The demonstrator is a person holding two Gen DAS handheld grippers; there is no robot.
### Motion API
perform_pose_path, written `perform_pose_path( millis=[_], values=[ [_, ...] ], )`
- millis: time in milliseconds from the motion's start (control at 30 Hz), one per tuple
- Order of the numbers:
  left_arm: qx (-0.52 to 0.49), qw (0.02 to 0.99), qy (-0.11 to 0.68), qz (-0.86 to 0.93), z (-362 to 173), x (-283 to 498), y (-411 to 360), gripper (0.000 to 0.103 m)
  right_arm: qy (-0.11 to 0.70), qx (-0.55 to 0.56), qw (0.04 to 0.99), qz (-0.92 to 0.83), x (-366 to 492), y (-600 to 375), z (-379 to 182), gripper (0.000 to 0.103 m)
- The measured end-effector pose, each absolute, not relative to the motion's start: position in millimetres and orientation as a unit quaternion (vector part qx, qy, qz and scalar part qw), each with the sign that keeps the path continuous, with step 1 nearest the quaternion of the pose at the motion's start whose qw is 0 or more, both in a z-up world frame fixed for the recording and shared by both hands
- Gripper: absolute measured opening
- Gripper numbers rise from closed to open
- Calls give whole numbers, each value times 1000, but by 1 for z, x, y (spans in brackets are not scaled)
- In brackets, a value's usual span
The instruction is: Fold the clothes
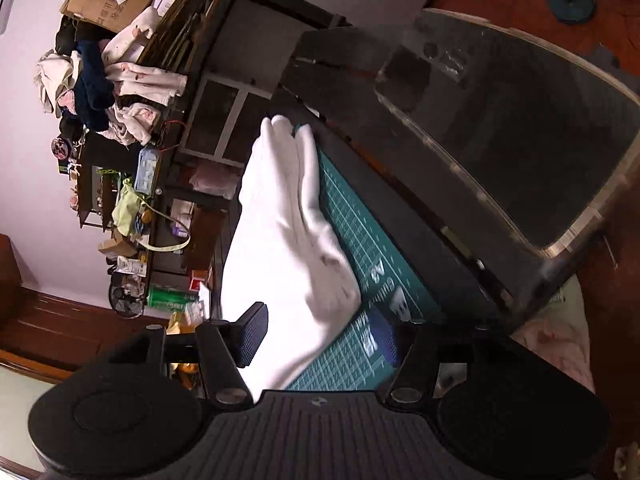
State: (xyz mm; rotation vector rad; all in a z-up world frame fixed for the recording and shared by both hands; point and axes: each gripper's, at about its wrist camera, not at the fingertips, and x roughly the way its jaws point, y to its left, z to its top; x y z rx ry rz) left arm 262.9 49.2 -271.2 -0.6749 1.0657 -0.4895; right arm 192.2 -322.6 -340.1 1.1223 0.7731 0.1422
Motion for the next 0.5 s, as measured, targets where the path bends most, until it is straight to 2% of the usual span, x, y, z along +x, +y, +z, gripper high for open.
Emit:
perform_pose_path(
  millis=[67, 100, 133, 167, 267, 400, 500],
  values=[
    [-310, 777, 497, -232, -271, 267, 45, 36, 370, 492, 785, 69, 204, -317, -337, 52],
    [-308, 773, 502, -235, -273, 269, 42, 31, 382, 473, 791, 71, 210, -313, -336, 47],
    [-306, 769, 508, -238, -275, 272, 40, 16, 393, 454, 796, 74, 216, -309, -334, 30],
    [-305, 765, 514, -241, -277, 274, 37, 14, 400, 444, 799, 73, 217, -308, -334, 13],
    [-312, 756, 521, -245, -277, 277, 40, 8, 410, 428, 802, 75, 218, -310, -335, 11],
    [-320, 739, 535, -255, -274, 268, 47, 7, 396, 423, 811, 75, 198, -321, -327, 10],
    [-313, 742, 535, -255, -275, 265, 48, 9, 421, 403, 808, 85, 192, -321, -331, 20]
  ],
)
